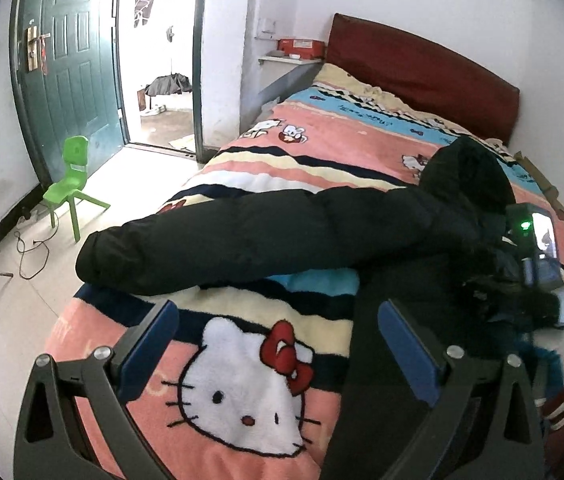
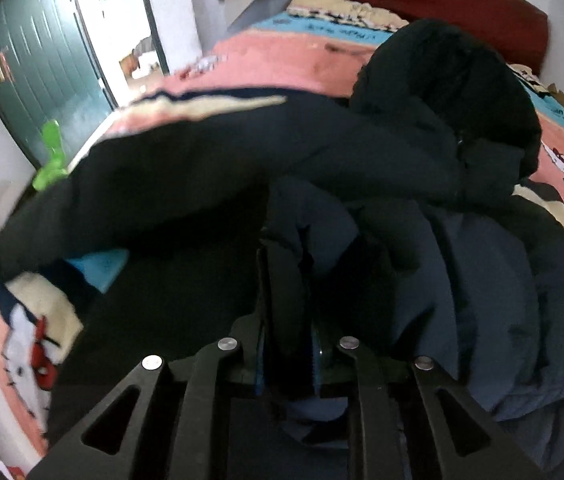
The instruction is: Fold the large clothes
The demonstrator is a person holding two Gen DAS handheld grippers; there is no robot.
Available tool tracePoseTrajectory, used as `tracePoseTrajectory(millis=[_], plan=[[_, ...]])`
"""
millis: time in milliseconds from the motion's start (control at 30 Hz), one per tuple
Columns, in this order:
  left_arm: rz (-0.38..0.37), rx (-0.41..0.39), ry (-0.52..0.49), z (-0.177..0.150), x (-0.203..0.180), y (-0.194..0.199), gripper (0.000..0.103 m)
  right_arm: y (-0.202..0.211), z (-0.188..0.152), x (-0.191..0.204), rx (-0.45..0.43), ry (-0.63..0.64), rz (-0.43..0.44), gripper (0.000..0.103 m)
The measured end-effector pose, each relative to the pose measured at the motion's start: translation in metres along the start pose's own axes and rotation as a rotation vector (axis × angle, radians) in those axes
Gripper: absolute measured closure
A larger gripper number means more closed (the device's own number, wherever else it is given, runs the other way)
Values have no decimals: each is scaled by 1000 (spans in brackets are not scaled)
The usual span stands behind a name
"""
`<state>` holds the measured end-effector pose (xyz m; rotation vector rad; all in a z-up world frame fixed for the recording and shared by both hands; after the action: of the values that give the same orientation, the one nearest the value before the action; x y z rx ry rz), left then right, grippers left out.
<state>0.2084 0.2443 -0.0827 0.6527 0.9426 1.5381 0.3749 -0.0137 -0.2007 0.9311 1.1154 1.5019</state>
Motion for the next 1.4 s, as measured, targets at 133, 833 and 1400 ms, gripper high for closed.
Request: tracePoseTrajectory(millis=[133,833,1400], plan=[[-7,20,-11,0,-3,1,2,-6,2,16,8,39,-32,58],[-13,54,-217,25,-187,-20,2,132,-51,-162,-204,-69,-21,29],[38,157,-355,40,-353,-165,2,52,-41,-322,-155,-266,-46,34]])
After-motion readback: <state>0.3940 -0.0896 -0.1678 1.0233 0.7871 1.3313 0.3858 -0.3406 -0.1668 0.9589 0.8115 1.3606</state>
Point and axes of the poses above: each gripper's, at about its wrist camera, not at the fingertips, and y roughly against the way its jaws point, x to its left, z to its top, the point moved 5 cm from there along -y, roughly the way its jaws point, and after that the axes turned 13 degrees about x, right-handed, at the moved point
